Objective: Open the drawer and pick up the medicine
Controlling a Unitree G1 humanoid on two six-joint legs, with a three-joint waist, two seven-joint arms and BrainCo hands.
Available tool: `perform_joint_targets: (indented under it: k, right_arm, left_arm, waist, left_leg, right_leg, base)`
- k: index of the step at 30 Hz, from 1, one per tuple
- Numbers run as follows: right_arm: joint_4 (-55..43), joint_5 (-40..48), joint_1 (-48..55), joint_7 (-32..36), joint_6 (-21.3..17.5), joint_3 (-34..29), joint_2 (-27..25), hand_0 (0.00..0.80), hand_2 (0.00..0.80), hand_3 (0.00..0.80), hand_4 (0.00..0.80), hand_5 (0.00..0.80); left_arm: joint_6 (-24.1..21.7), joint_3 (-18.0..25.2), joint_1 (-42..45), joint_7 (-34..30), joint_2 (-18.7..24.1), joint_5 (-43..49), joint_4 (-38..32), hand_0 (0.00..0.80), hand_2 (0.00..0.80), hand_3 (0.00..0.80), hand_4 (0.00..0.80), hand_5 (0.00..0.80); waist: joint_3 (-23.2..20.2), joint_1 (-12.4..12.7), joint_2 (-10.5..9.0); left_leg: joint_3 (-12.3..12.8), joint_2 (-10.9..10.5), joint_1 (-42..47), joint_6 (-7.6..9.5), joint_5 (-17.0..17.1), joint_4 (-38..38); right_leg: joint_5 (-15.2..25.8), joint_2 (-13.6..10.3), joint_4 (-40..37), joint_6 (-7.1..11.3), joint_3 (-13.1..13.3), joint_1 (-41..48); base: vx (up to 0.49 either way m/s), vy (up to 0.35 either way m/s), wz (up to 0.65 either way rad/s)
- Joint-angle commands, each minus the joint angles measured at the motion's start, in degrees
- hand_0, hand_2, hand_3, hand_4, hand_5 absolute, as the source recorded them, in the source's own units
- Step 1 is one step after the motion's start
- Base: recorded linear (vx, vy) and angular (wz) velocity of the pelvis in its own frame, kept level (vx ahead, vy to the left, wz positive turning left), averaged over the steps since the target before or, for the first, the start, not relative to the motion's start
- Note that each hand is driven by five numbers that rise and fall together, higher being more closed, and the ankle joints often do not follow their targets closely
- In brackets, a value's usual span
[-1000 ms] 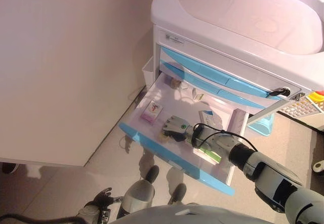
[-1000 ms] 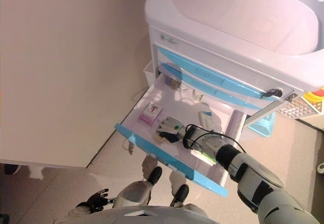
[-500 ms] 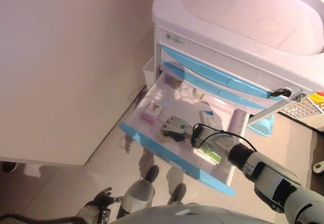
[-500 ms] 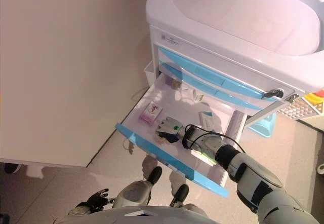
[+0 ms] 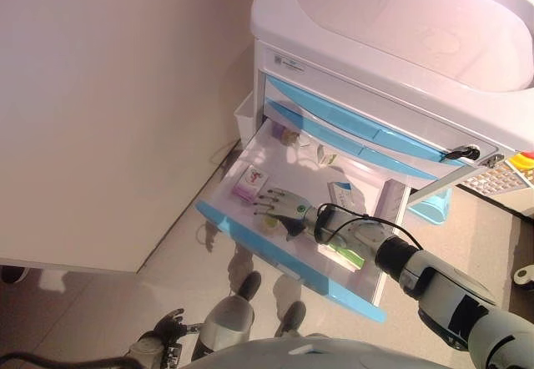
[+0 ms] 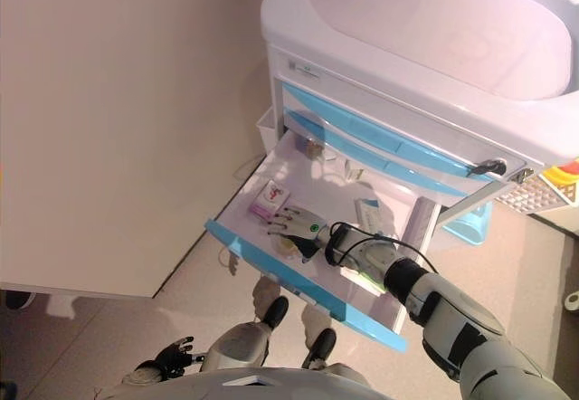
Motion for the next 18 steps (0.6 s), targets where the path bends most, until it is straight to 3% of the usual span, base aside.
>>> perform_joint_targets:
  k: [1, 18]
  right_arm:
    - [-1.79, 0.92, -0.31, -0.72, 0.27, 0.75, 0.78, 0.0, 0.0, 0.0, 0.0, 0.0]
    - [3.22, -0.25, -1.15, -1.02, 3.1, 0.28, 2.82, 0.0, 0.0, 0.0, 0.0, 0.0]
  left_arm:
    - [-1.04, -1.86, 0.07, -0.06, 0.94, 1.42, 1.55, 0.0, 0.0, 0.0, 0.0, 0.0]
    - [-1.39, -2.65, -0.04, -0.62, 1.42, 0.67, 0.98, 0.0, 0.0, 0.0, 0.0, 0.0]
  waist:
    - [0.0, 1.27, -0.59]
    - [1.38, 2.42, 0.3]
  left_leg:
    - [-0.19, -3.19, 1.6, 1.61, -3.66, -1.67]
    - [-1.3, -3.79, 0.53, 1.84, -3.11, -1.65]
  right_leg:
    - [-5.36, 0.44, 5.7, 1.81, 0.57, 1.89]
    - [-5.25, 0.01, 5.78, 1.89, -0.42, 1.31]
  base:
    - [0.0, 0.0, 0.0]
    - [-0.005, 0.004, 0.03]
